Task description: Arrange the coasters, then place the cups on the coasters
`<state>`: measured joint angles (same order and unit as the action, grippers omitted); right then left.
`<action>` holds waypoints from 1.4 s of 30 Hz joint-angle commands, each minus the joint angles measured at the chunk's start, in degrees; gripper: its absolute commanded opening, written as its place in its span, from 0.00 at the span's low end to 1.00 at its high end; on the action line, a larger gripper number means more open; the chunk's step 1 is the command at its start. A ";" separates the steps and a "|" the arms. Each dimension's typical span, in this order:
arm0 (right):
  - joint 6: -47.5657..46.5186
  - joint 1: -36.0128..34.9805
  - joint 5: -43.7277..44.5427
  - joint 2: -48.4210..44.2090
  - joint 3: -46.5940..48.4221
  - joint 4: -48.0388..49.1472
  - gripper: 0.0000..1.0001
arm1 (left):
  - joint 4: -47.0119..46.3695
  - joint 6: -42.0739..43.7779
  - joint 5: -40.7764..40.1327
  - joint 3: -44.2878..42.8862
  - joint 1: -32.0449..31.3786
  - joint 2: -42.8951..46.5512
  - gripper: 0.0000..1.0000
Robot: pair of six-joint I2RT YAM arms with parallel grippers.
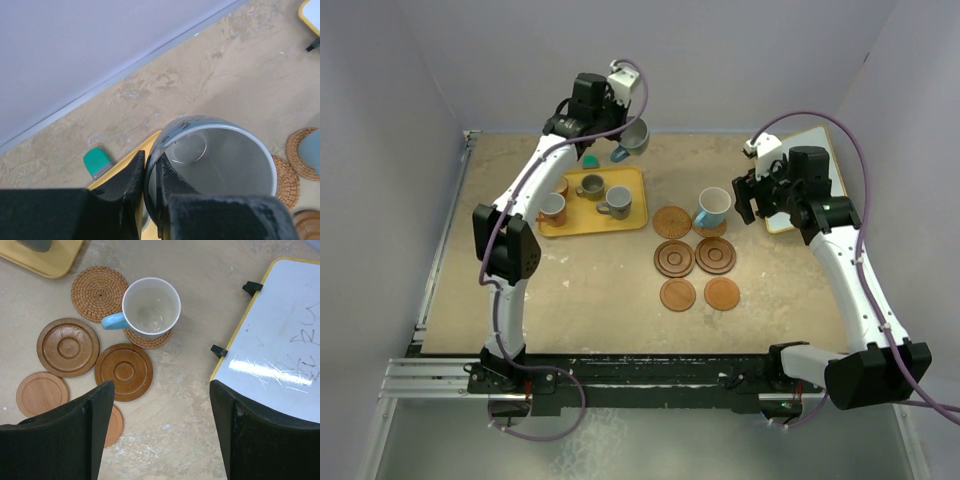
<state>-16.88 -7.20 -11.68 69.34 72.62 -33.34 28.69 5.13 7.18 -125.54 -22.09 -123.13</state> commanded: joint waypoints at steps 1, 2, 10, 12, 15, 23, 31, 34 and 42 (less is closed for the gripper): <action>1.21 0.77 -1.62 -1.73 -0.37 2.01 0.79 | -4.53 -3.21 -2.40 0.98 -3.29 5.90 0.03; 1.43 0.99 -1.67 -1.96 -0.37 2.05 0.79 | -4.40 -3.68 -3.19 1.38 -3.98 6.35 0.03; 3.32 3.07 -0.69 -3.02 -0.88 3.25 0.81 | -4.38 -11.00 -2.58 7.67 -7.78 8.57 0.03; 3.92 3.61 0.10 -3.20 -1.00 3.64 0.81 | -4.51 -13.39 -2.45 8.97 -8.58 8.58 0.03; 4.61 4.18 1.31 -3.55 -1.37 4.39 0.84 | -4.34 -15.40 -2.24 10.31 -9.70 8.20 0.03; 4.91 4.87 1.76 -3.86 -1.78 4.95 0.85 | -4.44 -17.16 -4.11 13.74 -12.46 6.26 0.03; 4.89 4.96 0.99 -4.03 -1.95 4.95 0.85 | -3.90 -18.77 -4.45 13.72 -13.47 3.06 0.03; 4.88 4.92 0.96 -4.05 -2.04 5.03 0.86 | -3.59 -19.29 -4.74 13.69 -13.73 2.19 0.03; 4.84 4.92 0.71 -4.14 -2.04 4.82 0.86 | -2.06 -19.89 -4.47 12.25 -14.10 -0.75 0.03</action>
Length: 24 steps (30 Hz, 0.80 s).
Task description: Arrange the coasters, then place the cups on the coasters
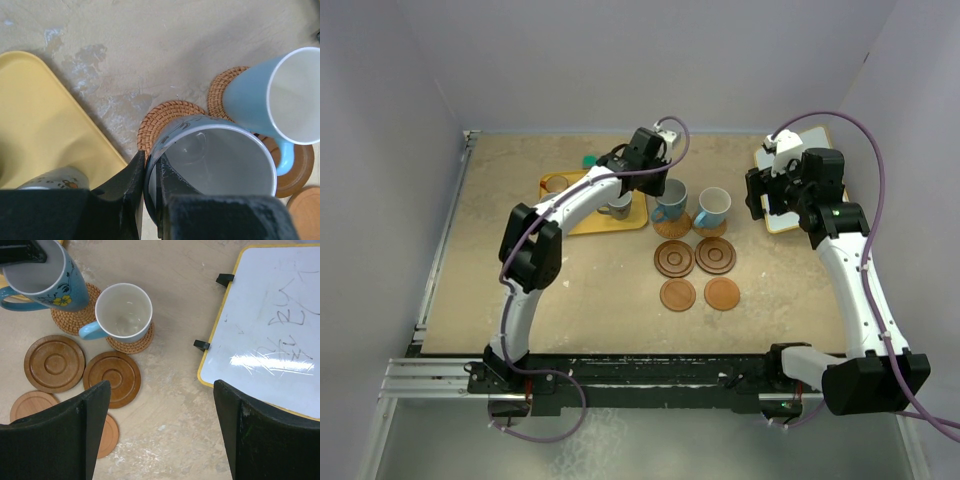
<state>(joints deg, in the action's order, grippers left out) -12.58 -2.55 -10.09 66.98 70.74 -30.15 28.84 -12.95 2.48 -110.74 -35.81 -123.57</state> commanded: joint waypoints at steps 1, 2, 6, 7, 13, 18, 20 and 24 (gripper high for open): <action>0.54 0.26 -0.96 -1.77 -0.14 1.67 0.86 | -1.95 -1.82 0.29 -2.83 -0.35 -0.81 0.03; 0.54 0.27 -0.98 -1.78 -0.15 1.67 0.86 | -1.74 -1.77 0.49 -3.08 -0.37 -1.25 0.03; 0.54 0.40 -0.99 -1.77 -0.25 1.67 0.86 | -0.97 -1.88 0.89 -3.83 -0.32 -2.40 0.03; 0.54 0.36 -1.04 -1.77 -0.25 1.67 0.86 | -0.71 -1.91 0.97 -4.12 -0.36 -2.70 0.03; 0.47 0.39 -1.08 -1.68 -0.30 1.76 0.86 | -0.01 -2.07 1.93 -5.15 -0.44 -3.80 0.03; 0.47 0.39 -1.08 -1.51 -0.38 1.72 0.86 | 0.28 -1.95 2.20 -5.44 -0.47 -3.80 0.03; 0.37 0.35 -1.08 -1.38 -0.34 1.63 0.86 | 0.54 -1.62 2.13 -5.50 -0.44 -3.71 0.03; 0.37 0.39 -1.16 -1.24 -0.23 1.50 0.86 | 1.24 -1.14 1.35 -5.56 -0.70 -3.65 0.05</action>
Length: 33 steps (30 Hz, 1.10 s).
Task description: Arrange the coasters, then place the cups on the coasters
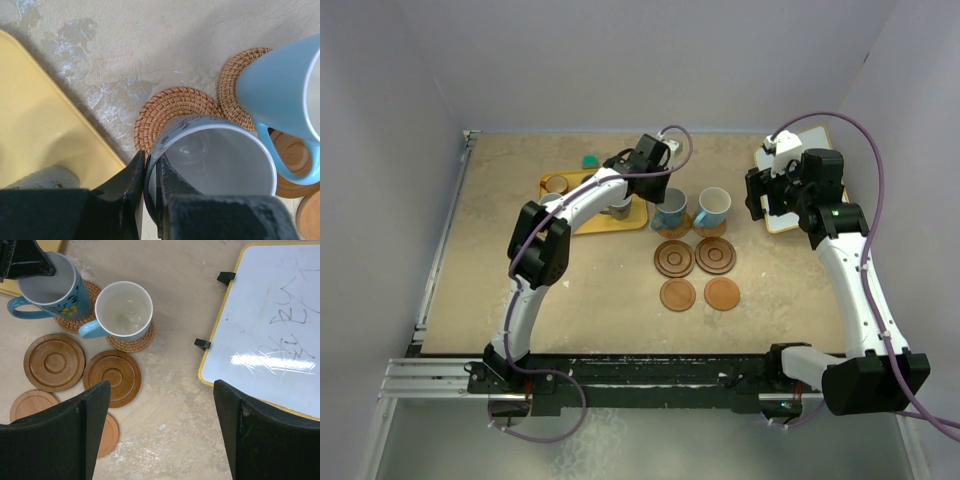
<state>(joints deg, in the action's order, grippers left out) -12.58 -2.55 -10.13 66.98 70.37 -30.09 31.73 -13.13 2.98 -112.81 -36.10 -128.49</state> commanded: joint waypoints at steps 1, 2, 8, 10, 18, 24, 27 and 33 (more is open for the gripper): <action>0.36 0.37 -1.12 -1.24 0.12 1.43 0.85 | -1.40 -0.75 0.67 -3.54 -0.46 1.23 0.05; 0.34 0.35 -1.12 -1.24 0.12 1.43 0.86 | -1.18 -0.56 0.58 -3.67 -0.47 1.14 0.06; 0.36 0.44 -1.12 -1.24 0.12 1.46 0.86 | 0.06 -0.14 0.53 -4.43 -0.55 0.60 0.10; 0.41 0.46 -1.17 -1.24 0.17 1.43 0.86 | 0.07 -0.12 0.38 -4.45 -0.55 0.55 0.11; 0.39 0.48 -1.10 -1.24 0.09 1.43 0.86 | -0.12 0.13 -0.17 -4.43 -0.64 0.30 0.15; 0.43 0.54 -1.21 -1.15 0.11 1.35 0.86 | -0.13 0.23 0.18 -4.59 -0.63 0.65 0.18; 0.40 0.52 -1.29 -1.19 0.12 1.26 0.86 | 0.02 0.37 0.22 -4.77 -0.64 1.02 0.20; 0.42 0.70 -1.55 -1.33 0.19 1.26 0.86 | 0.24 1.86 0.31 -5.06 -0.64 2.47 0.24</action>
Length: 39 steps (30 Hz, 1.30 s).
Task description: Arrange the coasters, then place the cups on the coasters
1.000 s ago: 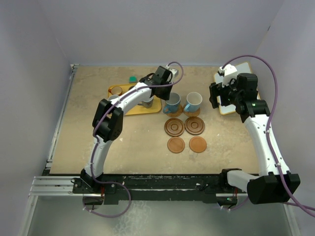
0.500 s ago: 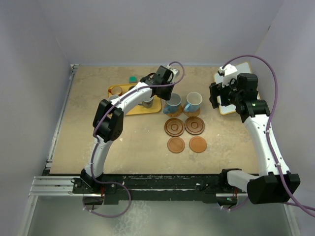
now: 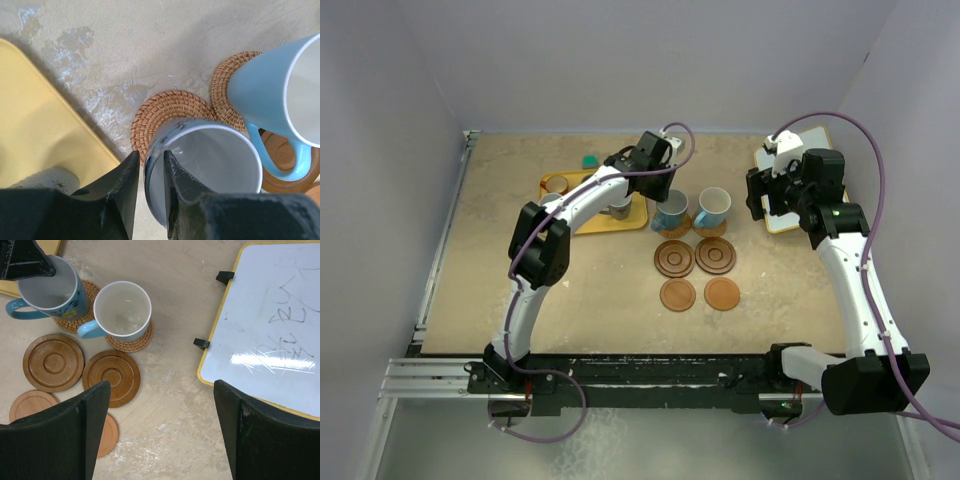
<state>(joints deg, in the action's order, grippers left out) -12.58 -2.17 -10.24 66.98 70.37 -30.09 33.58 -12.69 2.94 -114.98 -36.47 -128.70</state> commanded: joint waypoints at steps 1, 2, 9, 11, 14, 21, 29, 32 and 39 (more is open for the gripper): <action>0.45 0.33 -1.49 -1.33 0.18 1.24 0.86 | -1.59 1.70 0.37 -2.96 -0.27 3.14 0.25; 0.45 0.36 -1.52 -1.33 0.20 1.24 0.86 | -1.61 2.12 0.40 -2.97 -0.27 3.55 0.27; 0.45 0.42 -1.63 -1.33 0.16 1.17 0.86 | -2.13 6.75 -0.36 -1.41 -0.26 8.65 0.40; 0.46 0.44 -1.63 -1.24 0.17 1.17 0.86 | -2.72 8.83 -0.79 0.15 -0.26 10.53 0.44; 0.46 0.42 -1.67 -1.09 0.16 1.13 0.86 | -4.04 12.68 -1.39 2.86 -0.26 14.01 0.48; 0.50 0.42 -1.80 -0.72 0.20 1.17 0.86 | -10.31 20.86 -5.97 12.64 -0.18 22.25 0.60; 0.41 0.42 -1.89 -0.36 0.12 1.08 0.86 | -14.08 26.79 -6.61 21.82 1.49 29.06 0.69; 0.28 0.43 -1.88 -0.36 0.13 1.08 0.86 | -13.59 26.63 -1.70 23.47 4.40 30.26 0.69; 0.18 0.43 -1.71 -0.20 0.03 1.17 0.86 | -12.35 26.05 10.27 27.08 13.52 32.86 0.68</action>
<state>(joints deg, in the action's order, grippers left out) -12.58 -2.09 -11.29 67.09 70.37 -30.11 23.14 12.62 4.62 -89.52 -27.79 -100.22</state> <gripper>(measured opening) 0.857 0.683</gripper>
